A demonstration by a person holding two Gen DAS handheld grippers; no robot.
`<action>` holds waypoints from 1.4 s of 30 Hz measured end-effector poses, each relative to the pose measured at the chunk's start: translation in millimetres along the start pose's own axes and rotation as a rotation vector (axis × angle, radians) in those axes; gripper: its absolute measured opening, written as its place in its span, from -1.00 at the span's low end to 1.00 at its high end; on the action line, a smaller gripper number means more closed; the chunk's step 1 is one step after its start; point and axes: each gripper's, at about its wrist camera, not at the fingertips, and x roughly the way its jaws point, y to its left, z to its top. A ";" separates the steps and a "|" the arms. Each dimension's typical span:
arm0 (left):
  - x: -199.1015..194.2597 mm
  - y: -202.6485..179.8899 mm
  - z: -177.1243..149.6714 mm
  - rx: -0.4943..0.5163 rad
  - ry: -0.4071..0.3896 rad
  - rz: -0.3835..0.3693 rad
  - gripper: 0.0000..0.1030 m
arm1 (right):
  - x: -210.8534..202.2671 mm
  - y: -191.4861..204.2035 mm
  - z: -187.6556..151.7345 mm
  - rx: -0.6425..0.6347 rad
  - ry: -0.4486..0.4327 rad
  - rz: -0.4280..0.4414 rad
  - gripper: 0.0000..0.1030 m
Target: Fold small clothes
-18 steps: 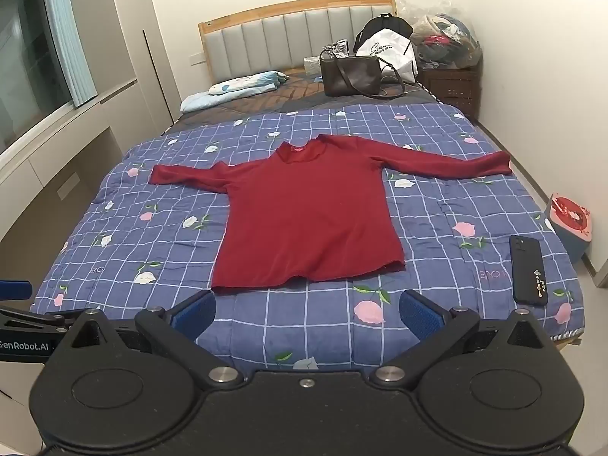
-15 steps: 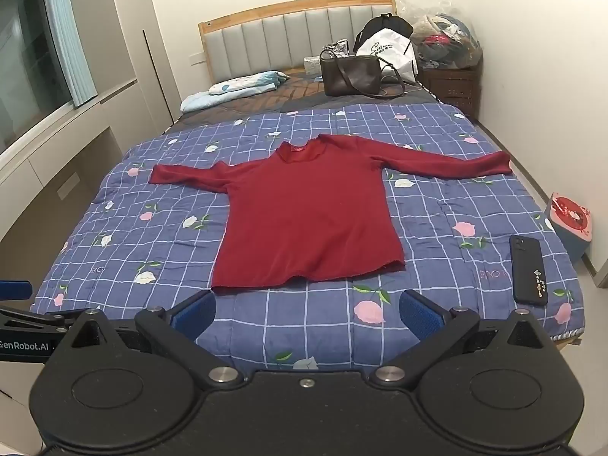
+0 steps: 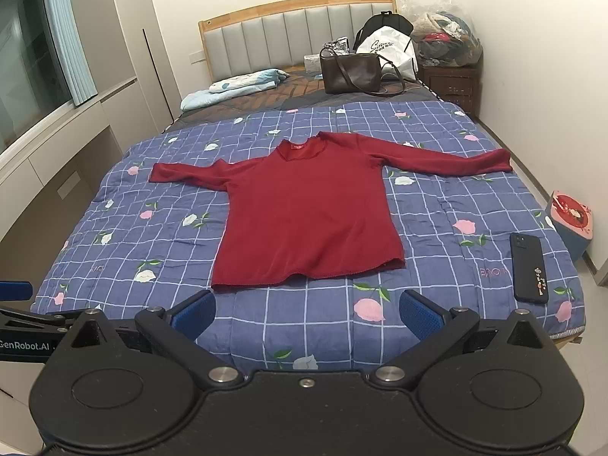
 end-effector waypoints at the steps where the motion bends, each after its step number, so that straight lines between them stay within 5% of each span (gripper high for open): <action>1: 0.0 0.2 -0.4 0.000 0.001 -0.001 0.99 | 0.1 -0.1 0.0 0.000 0.001 0.000 0.99; 42: 8.0 -6.8 6.7 -0.022 0.038 0.027 0.99 | 7.3 -5.0 4.3 -0.001 0.008 0.018 0.99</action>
